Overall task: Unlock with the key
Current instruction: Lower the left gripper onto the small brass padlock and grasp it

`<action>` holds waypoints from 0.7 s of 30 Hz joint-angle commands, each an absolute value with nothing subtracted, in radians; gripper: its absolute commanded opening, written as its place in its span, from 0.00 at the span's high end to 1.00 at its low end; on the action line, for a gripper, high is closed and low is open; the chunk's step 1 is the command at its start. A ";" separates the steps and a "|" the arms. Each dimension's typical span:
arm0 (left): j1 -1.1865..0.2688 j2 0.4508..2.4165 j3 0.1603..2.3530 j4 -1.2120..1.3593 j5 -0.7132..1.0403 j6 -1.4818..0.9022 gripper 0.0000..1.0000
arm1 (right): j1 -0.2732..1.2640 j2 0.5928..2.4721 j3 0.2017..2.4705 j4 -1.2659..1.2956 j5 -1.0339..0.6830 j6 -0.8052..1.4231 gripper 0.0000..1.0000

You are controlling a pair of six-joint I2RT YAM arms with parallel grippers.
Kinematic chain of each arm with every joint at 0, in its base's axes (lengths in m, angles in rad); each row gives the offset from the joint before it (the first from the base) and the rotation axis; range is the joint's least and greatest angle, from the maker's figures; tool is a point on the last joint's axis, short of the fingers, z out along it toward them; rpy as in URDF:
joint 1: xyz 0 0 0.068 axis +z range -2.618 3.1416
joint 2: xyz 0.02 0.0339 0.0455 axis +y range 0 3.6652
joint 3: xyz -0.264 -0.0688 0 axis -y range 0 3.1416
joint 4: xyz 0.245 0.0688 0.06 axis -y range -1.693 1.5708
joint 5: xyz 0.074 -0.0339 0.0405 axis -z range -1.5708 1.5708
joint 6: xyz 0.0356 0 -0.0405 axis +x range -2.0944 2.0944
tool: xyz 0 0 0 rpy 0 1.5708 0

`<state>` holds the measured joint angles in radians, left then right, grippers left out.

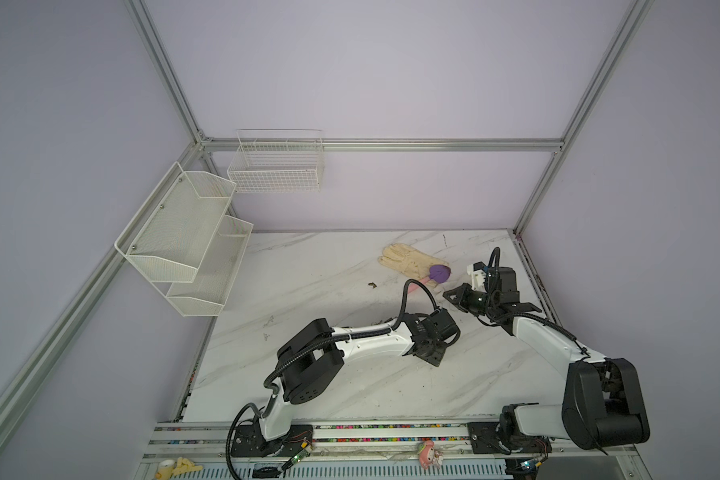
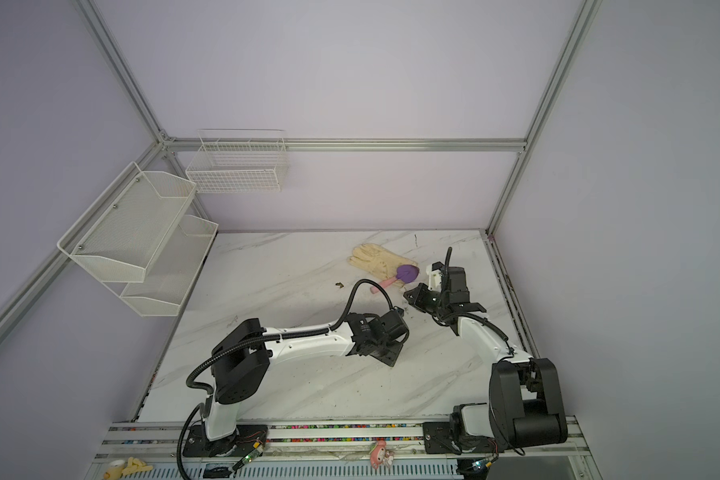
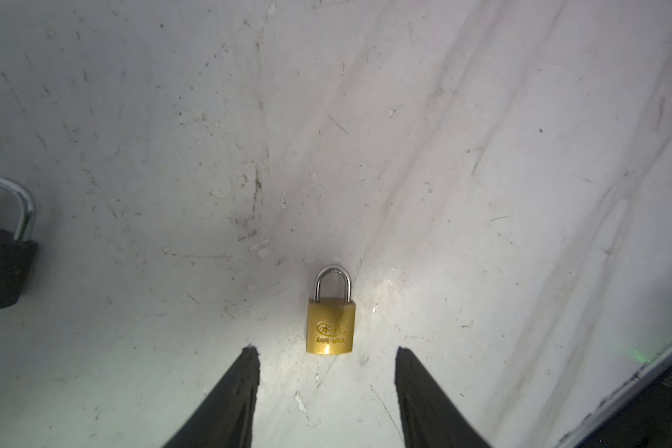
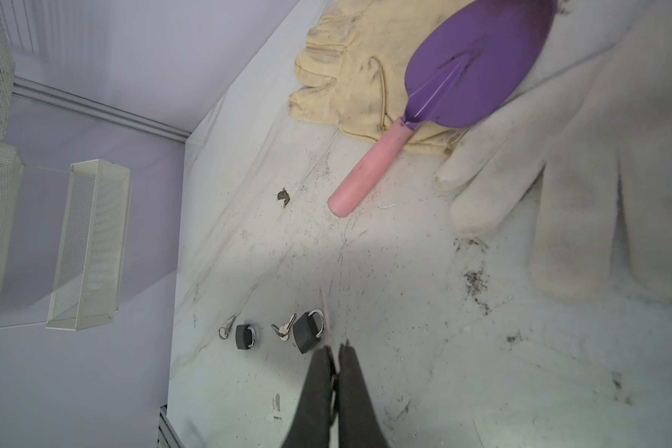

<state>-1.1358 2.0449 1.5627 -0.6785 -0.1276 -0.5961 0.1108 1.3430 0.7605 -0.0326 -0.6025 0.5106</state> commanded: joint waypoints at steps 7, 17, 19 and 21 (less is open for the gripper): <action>-1.160 2.150 1.746 -0.789 -0.172 -0.543 0.49 | 0.097 1.335 0.752 -0.015 -0.624 0.490 1.00; -1.172 2.220 1.793 -0.826 -0.199 -0.541 0.57 | 0.098 1.347 0.761 -0.010 -0.644 0.489 1.00; -1.175 2.226 1.786 -0.838 -0.201 -0.548 0.60 | 0.098 1.350 0.760 -0.006 -0.651 0.490 1.00; -1.177 2.227 1.783 -0.851 -0.207 -0.557 0.62 | 0.099 1.350 0.758 -0.002 -0.658 0.491 1.00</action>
<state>-1.1698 2.2047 1.7115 -0.8017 -0.1898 -0.5560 0.1028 1.3430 0.7589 -0.0322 -0.6346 0.5068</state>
